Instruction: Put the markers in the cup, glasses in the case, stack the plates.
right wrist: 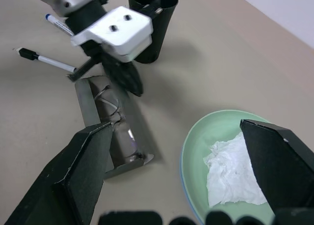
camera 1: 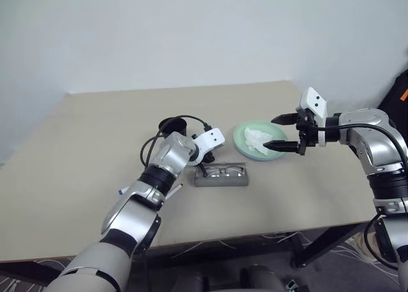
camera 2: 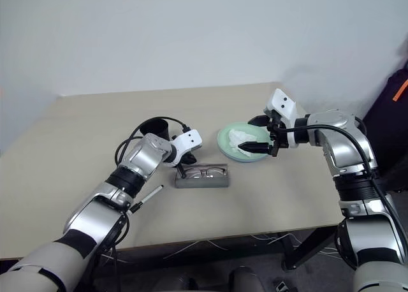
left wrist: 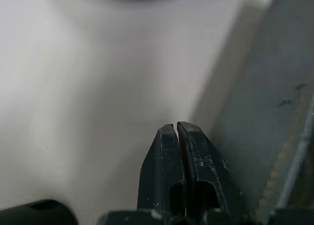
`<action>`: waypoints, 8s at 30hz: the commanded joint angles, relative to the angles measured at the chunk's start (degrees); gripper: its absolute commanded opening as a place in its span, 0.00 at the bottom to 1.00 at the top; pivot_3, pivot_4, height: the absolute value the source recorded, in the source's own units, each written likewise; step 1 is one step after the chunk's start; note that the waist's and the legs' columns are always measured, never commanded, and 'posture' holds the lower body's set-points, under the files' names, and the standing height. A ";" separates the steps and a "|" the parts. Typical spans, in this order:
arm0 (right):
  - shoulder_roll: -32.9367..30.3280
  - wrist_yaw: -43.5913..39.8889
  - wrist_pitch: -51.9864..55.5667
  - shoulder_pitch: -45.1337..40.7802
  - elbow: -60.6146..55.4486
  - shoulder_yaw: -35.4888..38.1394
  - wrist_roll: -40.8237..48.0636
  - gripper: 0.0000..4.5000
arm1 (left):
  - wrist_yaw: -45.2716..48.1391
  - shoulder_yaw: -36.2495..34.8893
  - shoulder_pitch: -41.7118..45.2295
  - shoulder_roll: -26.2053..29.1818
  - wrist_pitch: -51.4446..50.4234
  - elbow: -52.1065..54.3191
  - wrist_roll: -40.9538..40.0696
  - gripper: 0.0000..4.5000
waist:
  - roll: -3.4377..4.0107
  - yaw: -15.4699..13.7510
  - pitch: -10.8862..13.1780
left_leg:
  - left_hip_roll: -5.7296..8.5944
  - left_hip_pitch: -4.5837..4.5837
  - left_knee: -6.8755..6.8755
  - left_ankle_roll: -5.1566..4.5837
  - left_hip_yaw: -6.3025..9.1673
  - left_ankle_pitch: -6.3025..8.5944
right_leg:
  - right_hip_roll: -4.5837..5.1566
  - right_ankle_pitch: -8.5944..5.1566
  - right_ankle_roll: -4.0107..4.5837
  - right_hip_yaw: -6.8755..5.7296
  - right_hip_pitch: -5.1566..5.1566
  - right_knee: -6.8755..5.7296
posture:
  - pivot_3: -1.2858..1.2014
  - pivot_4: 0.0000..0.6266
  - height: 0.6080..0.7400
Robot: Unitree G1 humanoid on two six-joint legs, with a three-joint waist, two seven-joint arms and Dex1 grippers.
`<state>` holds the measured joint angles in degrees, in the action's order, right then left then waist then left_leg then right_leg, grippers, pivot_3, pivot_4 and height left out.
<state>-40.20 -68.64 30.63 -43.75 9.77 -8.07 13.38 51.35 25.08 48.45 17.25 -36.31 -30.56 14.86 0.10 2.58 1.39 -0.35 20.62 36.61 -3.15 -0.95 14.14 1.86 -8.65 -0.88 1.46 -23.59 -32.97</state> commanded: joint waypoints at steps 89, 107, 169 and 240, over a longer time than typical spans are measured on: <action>2.51 1.35 0.56 0.13 -2.98 0.53 1.18 1.00 | 23.80 14.14 1.23 21.27 -14.22 14.09 -3.73 0.90 | 0.00 -0.09 0.02 | -0.07 0.04 0.03 -0.02 -0.07 -0.01 | -0.04 -0.11 0.14 0.06 -0.06 0.01 | 0.52 0.00 0.93; 2.75 1.25 0.91 0.02 -3.32 0.46 1.18 1.00 | 24.76 16.28 -0.26 21.27 -12.48 13.08 -2.08 0.06 | 0.01 -0.07 0.02 | -0.07 0.01 0.02 -0.02 -0.06 -0.01 | -0.05 -0.11 0.14 0.12 -0.06 0.00 | 0.52 0.00 0.93; 4.76 6.45 4.96 -6.22 -2.08 15.34 16.64 1.00 | -3.14 -41.84 14.16 4.49 42.62 -32.27 -30.96 0.01 | -0.02 -0.80 -0.01 | 0.23 0.04 -0.03 -0.01 -0.10 -0.01 | 0.01 -0.01 -0.23 0.45 0.02 0.04 | 0.52 0.00 0.93; 3.08 11.20 6.73 -0.14 -6.09 13.47 16.53 1.00 | 31.98 -12.93 -1.04 27.54 43.50 -15.24 -9.57 0.99 | -0.02 -0.73 -0.03 | -0.29 0.06 -0.06 -0.01 -0.25 0.00 | 0.12 -0.12 -0.07 0.46 -0.12 0.02 | 0.52 0.00 0.93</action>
<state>-36.86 -57.67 37.74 -42.74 5.39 4.44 29.27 84.79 11.27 46.38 45.07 5.92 -45.93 3.69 0.08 1.84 1.36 -0.64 20.71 36.55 -3.16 -1.24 14.14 1.96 -8.76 -0.95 1.91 -23.73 -32.96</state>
